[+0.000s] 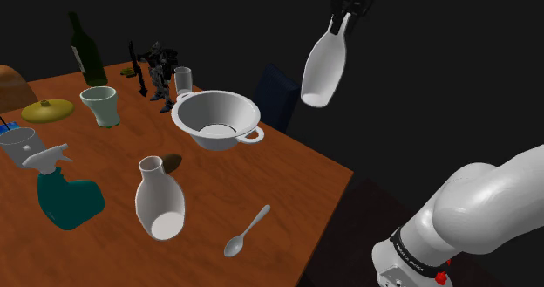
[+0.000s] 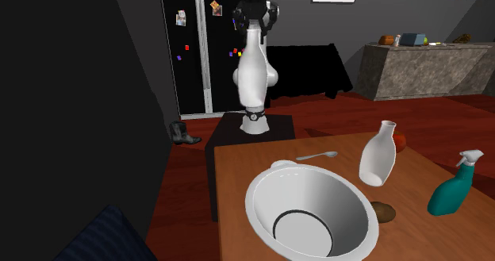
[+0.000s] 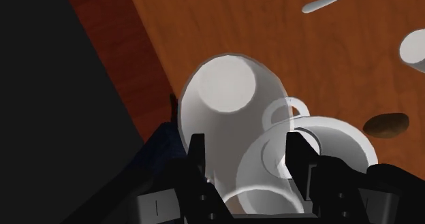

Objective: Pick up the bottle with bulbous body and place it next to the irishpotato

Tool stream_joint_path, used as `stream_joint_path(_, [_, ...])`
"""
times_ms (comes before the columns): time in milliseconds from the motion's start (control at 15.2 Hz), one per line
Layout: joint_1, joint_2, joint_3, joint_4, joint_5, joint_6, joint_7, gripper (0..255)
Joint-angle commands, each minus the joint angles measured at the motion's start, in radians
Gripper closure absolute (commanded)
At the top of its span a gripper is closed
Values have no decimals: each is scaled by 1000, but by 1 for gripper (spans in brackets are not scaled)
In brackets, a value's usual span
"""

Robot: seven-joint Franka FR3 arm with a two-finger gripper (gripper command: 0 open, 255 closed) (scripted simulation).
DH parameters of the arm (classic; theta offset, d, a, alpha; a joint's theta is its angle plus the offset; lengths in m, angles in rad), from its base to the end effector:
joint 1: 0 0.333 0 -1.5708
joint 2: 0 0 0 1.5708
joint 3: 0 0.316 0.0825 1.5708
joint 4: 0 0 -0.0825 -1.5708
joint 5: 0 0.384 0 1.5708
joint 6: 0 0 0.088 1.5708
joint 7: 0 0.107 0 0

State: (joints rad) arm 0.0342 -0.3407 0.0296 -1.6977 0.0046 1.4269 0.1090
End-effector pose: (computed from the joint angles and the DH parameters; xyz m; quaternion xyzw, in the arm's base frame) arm 0.4241 0.0308 0.7198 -0.9991 0.0229 -0.0350 0.0003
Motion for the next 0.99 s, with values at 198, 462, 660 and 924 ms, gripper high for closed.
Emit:
stream_joint_path(198, [33, 48, 75, -25, 13, 75, 108, 255])
stream_joint_path(462, [60, 103, 131, -31, 15, 136, 190, 255])
stream_joint_path(660, [81, 155, 171, -21, 10, 178, 251, 255])
stream_joint_path(924, [111, 239, 221, 10, -7, 228, 333, 255])
